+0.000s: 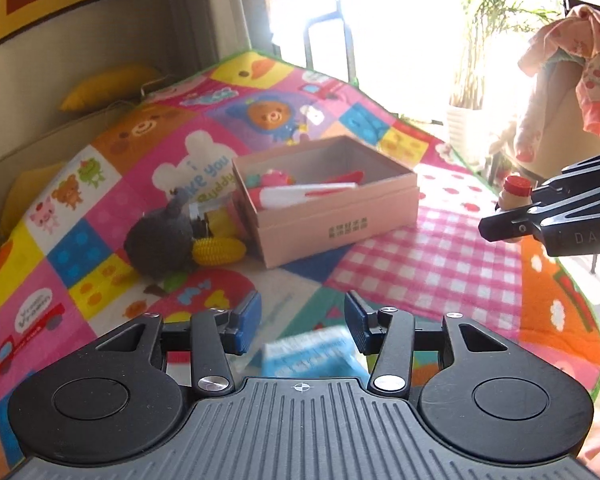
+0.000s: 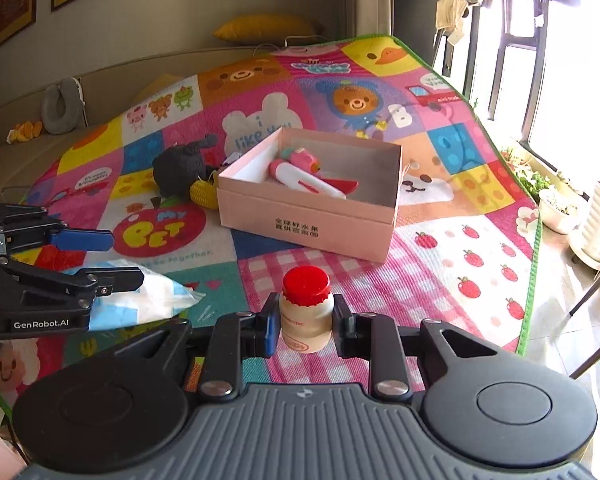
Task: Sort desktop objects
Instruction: 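Lower the bottle into the pink box with the right gripper while the left gripper lifts the packet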
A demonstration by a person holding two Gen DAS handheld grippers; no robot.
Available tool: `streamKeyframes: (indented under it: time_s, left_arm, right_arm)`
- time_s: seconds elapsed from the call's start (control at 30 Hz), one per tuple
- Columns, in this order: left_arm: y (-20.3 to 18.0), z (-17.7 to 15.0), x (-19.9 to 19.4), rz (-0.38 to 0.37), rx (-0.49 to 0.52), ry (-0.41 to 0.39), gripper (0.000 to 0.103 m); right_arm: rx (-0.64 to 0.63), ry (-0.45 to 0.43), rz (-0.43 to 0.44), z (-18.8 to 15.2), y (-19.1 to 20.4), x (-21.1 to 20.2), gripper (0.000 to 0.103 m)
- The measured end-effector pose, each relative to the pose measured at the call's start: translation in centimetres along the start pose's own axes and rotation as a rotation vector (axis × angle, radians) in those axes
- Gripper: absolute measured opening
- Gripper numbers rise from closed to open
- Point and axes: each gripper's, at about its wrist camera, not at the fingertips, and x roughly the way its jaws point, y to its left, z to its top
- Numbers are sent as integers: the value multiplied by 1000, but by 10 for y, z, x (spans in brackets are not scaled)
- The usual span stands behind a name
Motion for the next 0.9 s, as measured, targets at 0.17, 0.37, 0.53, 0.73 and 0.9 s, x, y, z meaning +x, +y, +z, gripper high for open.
streamKeyframes:
  time_s: [0.17,0.37,0.53,0.73,0.9]
  left_arm:
    - [4,24,5,3,-10,-60,51]
    - [23,12,19,9,-80,-19,63]
    - [55,-14,21,42,-182,51,83]
    - [90,-38,23,65,-328,105,95]
    - [93,-43,23,35,-364,118,96]
  right_arm:
    - [11,-117,-2,36,-9,-20,25]
    - [29,-203,24,101,-26,7,25]
    - [20,-255,-24,159,-35,73,47]
    - [68,-199,-40,144,-39,85,70]
    - [30,-44,113,74,-2,61,91]
